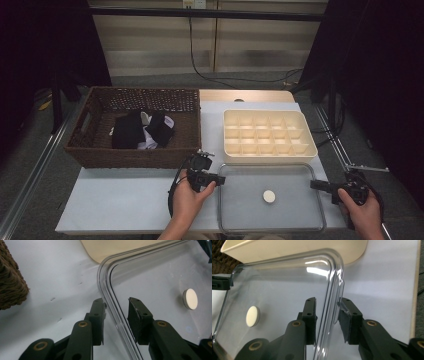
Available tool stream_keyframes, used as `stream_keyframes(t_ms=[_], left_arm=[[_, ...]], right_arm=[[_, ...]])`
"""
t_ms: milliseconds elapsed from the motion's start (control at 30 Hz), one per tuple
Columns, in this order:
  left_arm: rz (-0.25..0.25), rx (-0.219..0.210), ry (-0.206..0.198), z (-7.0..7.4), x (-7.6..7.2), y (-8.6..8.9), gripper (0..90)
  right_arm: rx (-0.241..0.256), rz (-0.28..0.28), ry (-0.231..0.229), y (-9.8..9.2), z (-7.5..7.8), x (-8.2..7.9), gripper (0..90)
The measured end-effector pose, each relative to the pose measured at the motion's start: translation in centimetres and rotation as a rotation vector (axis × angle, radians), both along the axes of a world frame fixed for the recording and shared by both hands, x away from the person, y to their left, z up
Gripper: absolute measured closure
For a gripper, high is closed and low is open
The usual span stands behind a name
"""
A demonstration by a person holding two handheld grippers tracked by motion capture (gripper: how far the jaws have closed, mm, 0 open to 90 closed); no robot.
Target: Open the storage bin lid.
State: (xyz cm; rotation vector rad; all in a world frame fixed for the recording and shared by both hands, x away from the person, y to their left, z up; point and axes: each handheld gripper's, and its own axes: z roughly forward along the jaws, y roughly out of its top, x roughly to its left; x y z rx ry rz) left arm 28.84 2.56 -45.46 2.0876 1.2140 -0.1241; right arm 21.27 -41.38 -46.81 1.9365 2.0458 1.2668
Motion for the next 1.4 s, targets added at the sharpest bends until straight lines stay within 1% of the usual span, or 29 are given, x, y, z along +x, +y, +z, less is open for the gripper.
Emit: stream_keyframes(t_ms=[100, 133, 167, 200, 233, 267, 300, 333, 367, 400, 467, 500, 533, 567, 600, 633, 667, 733, 800, 867, 900, 933, 967, 1000, 1067, 1100, 1233, 1267, 1400], left_arm=[[-0.001, -0.007, -0.014, -0.1, 0.3, 0.0, 65.6], [-0.006, 0.001, -0.022, -0.2, 0.3, -0.1, 64.5], [-0.010, 0.011, -0.042, -0.3, 0.2, -0.2, 63.1], [-0.010, 0.011, -0.042, -0.3, 0.2, -0.2, 61.3], [-0.017, 0.063, -0.101, -0.3, 0.1, -0.3, 61.3], [-0.016, 0.067, -0.133, -0.4, 0.1, -0.2, 59.8], [-0.016, 0.067, -0.133, -0.4, 0.1, -0.2, 56.3], [-0.021, 0.061, -0.130, -0.4, 0.1, -0.1, 53.8], [-0.021, 0.069, -0.142, -0.4, 0.1, 0.0, 53.8], [-0.027, 0.074, -0.161, -0.3, -0.1, 0.2, 50.1], [-0.037, 0.073, -0.170, -0.2, -0.2, 0.4, 47.2], [-0.037, 0.073, -0.170, -0.2, -0.2, 0.4, 45.2], [-0.041, 0.080, -0.184, -0.2, -0.2, 0.5, 45.2], [-0.056, 0.088, -0.188, -0.2, -0.3, 0.7, 41.4], [-0.063, 0.086, -0.202, -0.2, -0.5, 1.0, 40.0], [-0.063, 0.086, -0.202, -0.2, -0.5, 1.0, 38.4], [-0.077, 0.092, -0.217, -0.1, -0.7, 1.3, 36.9], [-0.080, 0.088, -0.215, -0.1, -0.8, 1.5, 34.0], [-0.087, 0.086, -0.230, 0.2, -1.0, 2.0, 31.1], [-0.091, 0.083, -0.228, 0.3, -1.0, 2.2, 29.7], [-0.096, 0.074, -0.226, 0.5, -1.0, 2.5, 28.6], [-0.096, 0.074, -0.226, 0.5, -1.0, 2.5, 27.6], [-0.095, 0.067, -0.224, 0.6, -1.1, 2.7, 27.6], [-0.098, 0.064, -0.220, 0.7, -1.0, 3.0, 26.6], [-0.092, 0.061, -0.224, 0.8, -1.0, 3.3, 25.6], [-0.092, 0.045, -0.225, 0.9, -0.9, 3.6, 25.0], [-0.094, 0.035, -0.225, 1.1, -0.9, 4.2, 22.9], [-0.096, 0.022, -0.222, 1.3, -1.0, 4.5, 22.8], [-0.114, 0.023, -0.229, 1.6, -1.2, 5.1, 21.9]], right_arm=[[-0.019, -0.007, -0.006, 0.1, -0.2, 0.3, 67.5], [-0.024, -0.005, -0.010, 0.1, -0.2, 0.4, 66.7], [-0.025, -0.006, -0.023, 0.2, -0.3, 0.4, 65.7], [-0.038, -0.003, -0.037, 0.3, -0.4, 0.5, 64.0], [-0.038, -0.003, -0.037, 0.3, -0.4, 0.5, 64.0], [-0.099, -0.008, -0.077, 0.6, -0.5, 0.6, 62.4], [-0.099, -0.008, -0.077, 0.6, -0.5, 0.6, 62.4], [-0.169, -0.014, -0.118, 1.0, -0.5, 0.6, 53.9], [-0.169, -0.014, -0.118, 1.0, -0.5, 0.6, 53.9], [-0.177, -0.002, -0.165, 1.2, -0.5, 0.7, 48.1], [-0.216, 0.018, -0.195, 1.6, -0.3, 0.6, 43.5], [-0.212, 0.035, -0.203, 1.8, -0.2, 0.6, 40.4], [-0.212, 0.035, -0.203, 1.8, -0.2, 0.6, 40.4], [-0.201, 0.068, -0.223, 2.3, -0.1, 0.6, 35.6], [-0.203, 0.082, -0.228, 2.6, -0.1, 0.6, 33.2], [-0.203, 0.082, -0.228, 2.6, -0.1, 0.6, 33.2], [-0.200, 0.113, -0.238, 3.0, -0.2, 0.7, 29.9], [-0.194, 0.146, -0.249, 3.5, -0.4, 0.8, 27.6], [-0.191, 0.170, -0.261, 3.9, -0.4, 1.0, 24.7], [-0.185, 0.182, -0.258, 4.1, -0.4, 1.0, 23.5], [-0.182, 0.218, -0.270, 4.5, -0.4, 1.1, 20.1], [-0.171, 0.244, -0.265, 4.8, -0.4, 1.2, 19.6], [-0.171, 0.244, -0.265, 4.8, -0.4, 1.2, 19.6], [-0.183, 0.294, -0.262, 5.4, -0.5, 1.3, 17.4], [-0.183, 0.309, -0.262, 5.6, -0.6, 1.4, 16.9], [-0.189, 0.339, -0.263, 6.1, -0.7, 1.5, 16.9], [-0.199, 0.362, -0.265, 6.7, -0.9, 1.9, 16.9], [-0.205, 0.367, -0.271, 6.8, -0.9, 2.0, 16.9], [-0.208, 0.401, -0.284, 7.4, -1.0, 2.1, 16.9]])
